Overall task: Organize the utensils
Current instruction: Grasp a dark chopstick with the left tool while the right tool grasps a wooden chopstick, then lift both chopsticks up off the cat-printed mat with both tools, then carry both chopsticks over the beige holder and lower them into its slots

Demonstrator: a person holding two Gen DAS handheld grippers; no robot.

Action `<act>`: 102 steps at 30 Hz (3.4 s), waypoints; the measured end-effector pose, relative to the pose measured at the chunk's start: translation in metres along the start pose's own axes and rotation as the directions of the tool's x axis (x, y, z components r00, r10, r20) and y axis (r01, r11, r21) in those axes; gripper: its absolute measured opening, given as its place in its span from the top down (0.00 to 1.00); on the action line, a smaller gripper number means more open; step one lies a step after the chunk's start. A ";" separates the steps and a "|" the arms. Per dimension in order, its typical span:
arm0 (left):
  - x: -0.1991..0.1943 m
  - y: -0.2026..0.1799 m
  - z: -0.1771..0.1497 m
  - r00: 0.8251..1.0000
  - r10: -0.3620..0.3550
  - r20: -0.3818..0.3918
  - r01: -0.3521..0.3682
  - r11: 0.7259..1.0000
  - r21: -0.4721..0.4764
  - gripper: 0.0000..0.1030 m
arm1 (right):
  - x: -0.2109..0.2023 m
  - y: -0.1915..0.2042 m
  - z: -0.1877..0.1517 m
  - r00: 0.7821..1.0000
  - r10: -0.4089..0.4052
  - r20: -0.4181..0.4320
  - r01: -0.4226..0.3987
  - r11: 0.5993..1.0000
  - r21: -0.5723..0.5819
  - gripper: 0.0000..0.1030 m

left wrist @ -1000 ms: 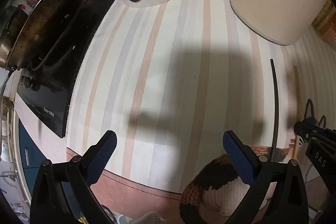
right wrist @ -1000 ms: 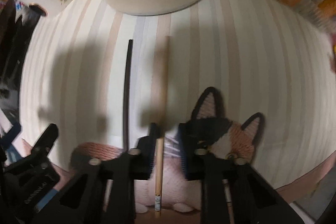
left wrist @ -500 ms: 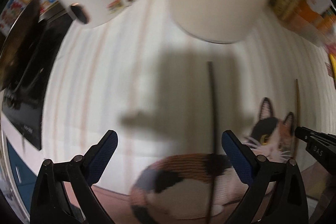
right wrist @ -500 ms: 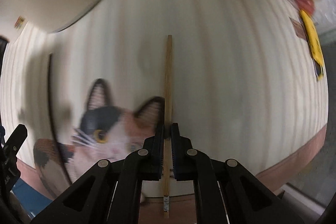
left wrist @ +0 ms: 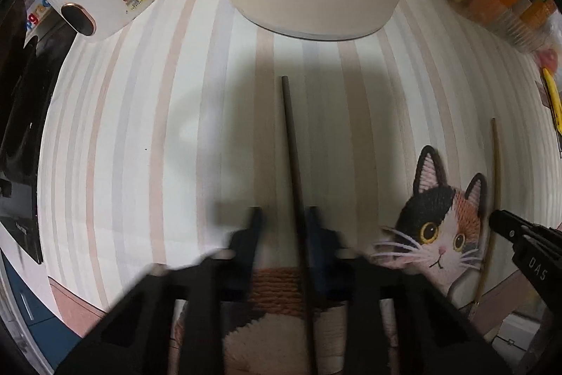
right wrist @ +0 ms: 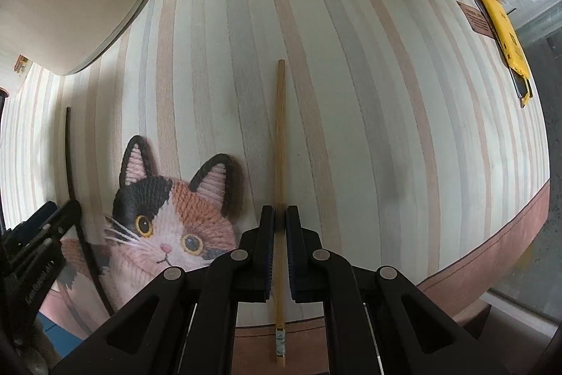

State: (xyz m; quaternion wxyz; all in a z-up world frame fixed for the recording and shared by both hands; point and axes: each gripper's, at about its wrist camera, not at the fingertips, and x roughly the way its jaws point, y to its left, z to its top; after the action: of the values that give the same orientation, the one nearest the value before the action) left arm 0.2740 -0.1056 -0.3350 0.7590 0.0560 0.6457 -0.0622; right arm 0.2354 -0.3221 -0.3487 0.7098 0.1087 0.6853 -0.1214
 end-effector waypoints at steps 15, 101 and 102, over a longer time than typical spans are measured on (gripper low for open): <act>-0.006 0.020 -0.016 1.000 0.008 -0.024 -0.008 0.999 -0.033 0.95 | 0.001 0.064 -0.006 0.997 0.046 -0.069 -0.054 0.992 -0.118 0.93; -0.337 0.043 0.151 0.696 -0.090 0.712 0.159 0.987 -0.031 0.98 | -0.323 0.123 0.181 0.569 0.410 0.713 -0.389 0.898 -0.206 0.94; -0.333 0.044 0.157 0.701 -0.092 0.707 0.163 0.986 -0.033 0.98 | -0.319 0.125 0.185 0.564 0.411 0.716 -0.393 0.896 -0.205 0.94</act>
State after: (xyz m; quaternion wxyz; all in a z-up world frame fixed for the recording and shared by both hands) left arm 0.3812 -0.0810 0.0190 0.9430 -0.0522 0.3126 -0.1010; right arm 0.4405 -0.2560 -0.0242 0.9359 0.1945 0.2933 0.0173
